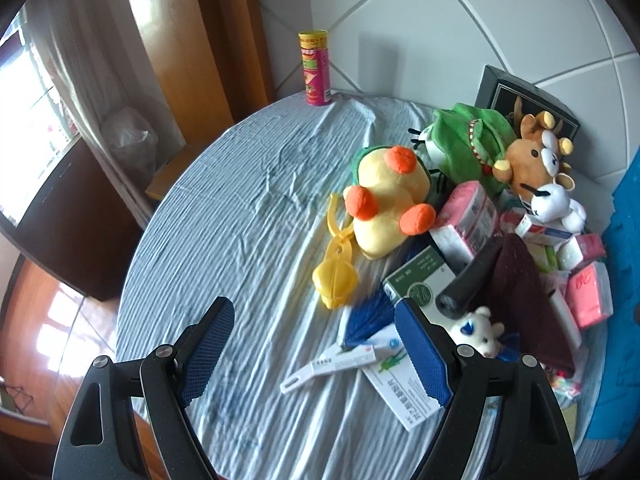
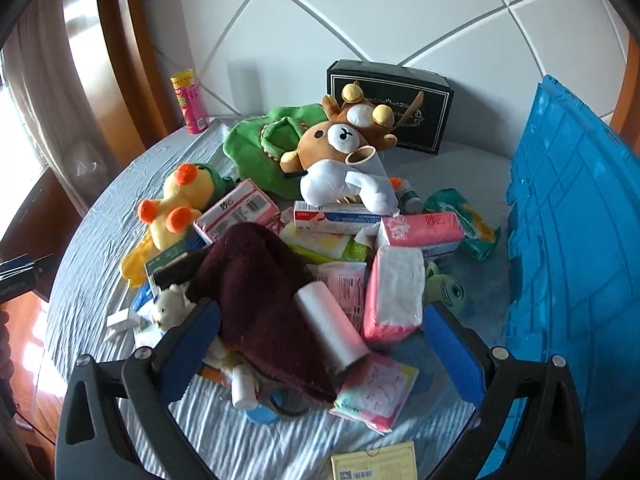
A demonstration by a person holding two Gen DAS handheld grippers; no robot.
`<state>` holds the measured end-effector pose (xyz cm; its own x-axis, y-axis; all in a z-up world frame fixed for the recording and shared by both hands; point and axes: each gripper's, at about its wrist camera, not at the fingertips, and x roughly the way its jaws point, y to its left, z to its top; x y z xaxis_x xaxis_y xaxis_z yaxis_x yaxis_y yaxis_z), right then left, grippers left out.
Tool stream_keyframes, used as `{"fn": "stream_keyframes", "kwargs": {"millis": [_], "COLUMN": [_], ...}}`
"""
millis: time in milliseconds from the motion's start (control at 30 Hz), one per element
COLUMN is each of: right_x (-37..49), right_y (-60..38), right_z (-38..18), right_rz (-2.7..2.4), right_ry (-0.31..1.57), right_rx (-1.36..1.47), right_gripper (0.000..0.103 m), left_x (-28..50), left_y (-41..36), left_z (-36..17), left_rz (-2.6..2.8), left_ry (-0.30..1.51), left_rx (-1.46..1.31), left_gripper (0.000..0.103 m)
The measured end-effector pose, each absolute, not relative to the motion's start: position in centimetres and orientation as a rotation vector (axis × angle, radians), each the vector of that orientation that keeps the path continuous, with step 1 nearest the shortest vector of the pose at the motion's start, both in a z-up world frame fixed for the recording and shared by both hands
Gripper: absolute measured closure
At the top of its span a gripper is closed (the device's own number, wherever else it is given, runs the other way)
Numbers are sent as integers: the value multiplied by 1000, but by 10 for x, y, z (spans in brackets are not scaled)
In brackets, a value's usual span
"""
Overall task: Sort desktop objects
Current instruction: 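Reach the left tool to the yellow duck plush while the right tool reaches the white goose plush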
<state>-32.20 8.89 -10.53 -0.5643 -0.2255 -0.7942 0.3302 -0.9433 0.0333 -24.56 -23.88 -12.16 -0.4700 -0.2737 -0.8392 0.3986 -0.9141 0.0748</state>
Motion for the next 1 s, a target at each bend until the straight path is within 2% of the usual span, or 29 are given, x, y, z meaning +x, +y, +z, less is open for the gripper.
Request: {"fn": "stream_keyframes", "kwargs": {"millis": [200, 367, 567, 833, 1000], "right_x": [-335, -339, -340, -369, -400], "right_y": [71, 40, 1, 2, 30], "right_z": [-112, -130, -151, -149, -143], "right_rz": [-2578, -2577, -2549, -2574, -2615], "right_ry": [128, 111, 93, 97, 96], "right_rx": [1315, 1400, 1471, 1479, 1488], "right_gripper": [0, 0, 0, 0, 0], "left_x": [-288, -306, -329, -384, -429], "left_y": [-260, -281, -305, -280, -259], "left_z": [-131, -163, -187, -193, -204], "left_rz": [-2465, -2489, -2474, -2510, -2493], "left_ry": [144, 66, 112, 137, 89], "left_rx": [1379, 1493, 1577, 1621, 1641], "left_gripper": [20, 20, 20, 20, 20]}}
